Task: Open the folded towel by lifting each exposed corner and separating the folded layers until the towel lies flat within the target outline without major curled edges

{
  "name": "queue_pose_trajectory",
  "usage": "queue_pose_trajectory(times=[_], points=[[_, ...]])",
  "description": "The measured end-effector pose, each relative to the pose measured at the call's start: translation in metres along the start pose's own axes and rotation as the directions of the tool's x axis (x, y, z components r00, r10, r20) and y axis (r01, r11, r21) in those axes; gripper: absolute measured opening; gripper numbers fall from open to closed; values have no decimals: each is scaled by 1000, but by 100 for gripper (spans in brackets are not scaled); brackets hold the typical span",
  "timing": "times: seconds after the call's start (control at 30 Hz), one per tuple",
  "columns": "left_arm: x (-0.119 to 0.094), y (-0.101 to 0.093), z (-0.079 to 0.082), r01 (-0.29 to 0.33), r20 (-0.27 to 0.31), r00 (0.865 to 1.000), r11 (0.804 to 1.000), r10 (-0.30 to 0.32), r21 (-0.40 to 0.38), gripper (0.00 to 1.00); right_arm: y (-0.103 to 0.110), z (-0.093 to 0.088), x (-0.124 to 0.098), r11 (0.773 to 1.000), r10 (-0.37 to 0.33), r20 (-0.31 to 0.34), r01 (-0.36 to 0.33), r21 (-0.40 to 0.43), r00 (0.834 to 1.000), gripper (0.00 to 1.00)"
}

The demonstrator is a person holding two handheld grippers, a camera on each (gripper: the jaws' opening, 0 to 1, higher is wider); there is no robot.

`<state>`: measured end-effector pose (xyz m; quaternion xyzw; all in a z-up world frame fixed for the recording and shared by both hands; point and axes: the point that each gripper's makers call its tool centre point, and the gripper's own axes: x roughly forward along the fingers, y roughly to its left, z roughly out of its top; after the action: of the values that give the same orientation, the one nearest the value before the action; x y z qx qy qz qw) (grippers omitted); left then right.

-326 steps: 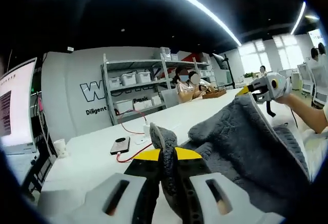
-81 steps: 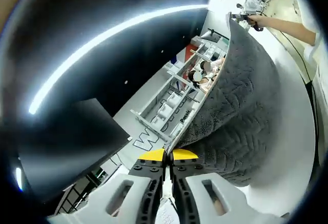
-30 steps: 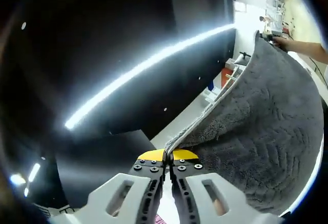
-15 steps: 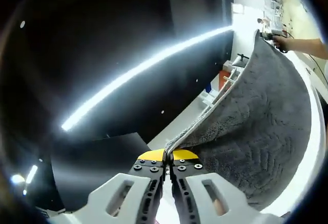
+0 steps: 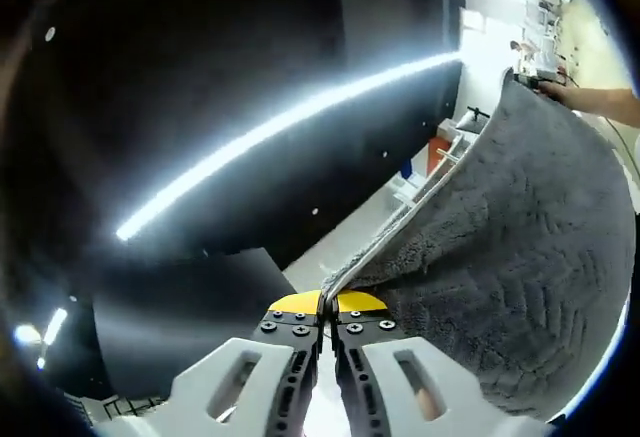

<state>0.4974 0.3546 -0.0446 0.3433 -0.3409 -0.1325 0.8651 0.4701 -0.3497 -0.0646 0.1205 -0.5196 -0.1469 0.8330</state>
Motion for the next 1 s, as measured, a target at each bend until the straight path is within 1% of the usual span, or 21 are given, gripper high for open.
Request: queue_pose_trajectory(times=[0.03, 0.07, 0.1, 0.13, 0.17, 0.2, 0.23, 0.27, 0.3, 0.33, 0.37, 0.4, 0.5, 0.6, 0.63, 0.67, 0.73, 0.77, 0.83, 0.93, 1.0], points=[[4, -6, -11, 25, -18, 1000, 999, -26, -31, 2, 0, -11, 0, 1000, 1, -27, -1, 8, 1000, 0], [8, -12, -25, 55, -54, 997, 997, -57, -48, 2, -9, -20, 1, 1000, 1, -70, 1, 15, 998, 0], [11, -17, -30, 68, -82, 994, 997, -72, -44, 2, -9, -29, 1, 1000, 0, -97, 1, 13, 995, 0], [15, -22, -43, 89, -124, 988, 995, -92, -37, 2, -9, -35, 2, 1000, 8, -120, -9, -9, 993, 0], [17, -29, -50, 115, -161, 980, 993, -120, -40, 2, -6, -45, 2, 998, 25, -148, -33, -56, 989, 0], [18, -32, -55, 129, -180, 974, 991, -135, -44, 2, -5, -48, 2, 996, 29, -155, -41, -73, 988, 0], [20, -44, -69, 179, -224, 956, 981, -191, -72, 2, -2, -64, 2, 988, 51, -201, -78, -132, 978, 0], [21, -51, -75, 199, -233, 947, 974, -220, -110, 2, 1, -75, 2, 982, 63, -245, -104, -158, 968, 0], [22, -55, -80, 216, -247, 938, 968, -242, -126, 2, 4, -88, 0, 980, 80, -290, -128, -149, 954, 0], [20, -62, -89, 248, -292, 916, 960, -275, -129, 2, 7, -93, 0, 982, 99, -302, -142, -125, 948, 0], [20, -64, -92, 253, -308, 910, 961, -276, -113, 2, 10, -100, -1, 987, 113, -317, -144, -75, 942, 0], [20, -65, -93, 253, -313, 909, 962, -274, -106, 2, 13, -102, -3, 988, 116, -330, -143, -59, 937, 0], [22, -62, -91, 235, -321, 913, 967, -253, -95, 2, 19, -109, -3, 978, 140, -366, -186, -92, 920, 0], [21, -62, -93, 237, -344, 906, 969, -248, -74, 2, 22, -111, -3, 977, 153, -376, -197, -81, 914, 0], [20, -62, -97, 241, -365, 899, 969, -243, -51, 2, 23, -112, -3, 977, 159, -381, -200, -70, 911, 0], [20, -61, -98, 238, -373, 898, 971, -232, -31, 2, 23, -113, -4, 977, 162, -388, -203, -68, 907, 0], [20, -60, -101, 225, -387, 898, 974, -209, -5, 2, 24, -114, -4, 969, 165, -403, -224, -105, 900, 0], [20, -61, -104, 227, -398, 893, 974, -211, -5, 2, 24, -113, -3, 967, 164, -405, -228, -114, 899, 0], [20, -62, -108, 233, -412, 886, 972, -213, 0, 2, 23, -111, -3, 971, 169, -397, -222, -93, 902, 0], [20, -66, -115, 252, -429, 875, 968, -226, 5, 2, 23, -113, -4, 972, 165, -401, -218, -92, 901, 0], [20, -69, -114, 262, -416, 876, 965, -243, -12, 2, 19, -117, -4, 973, 158, -414, -213, -88, 896, 0]])
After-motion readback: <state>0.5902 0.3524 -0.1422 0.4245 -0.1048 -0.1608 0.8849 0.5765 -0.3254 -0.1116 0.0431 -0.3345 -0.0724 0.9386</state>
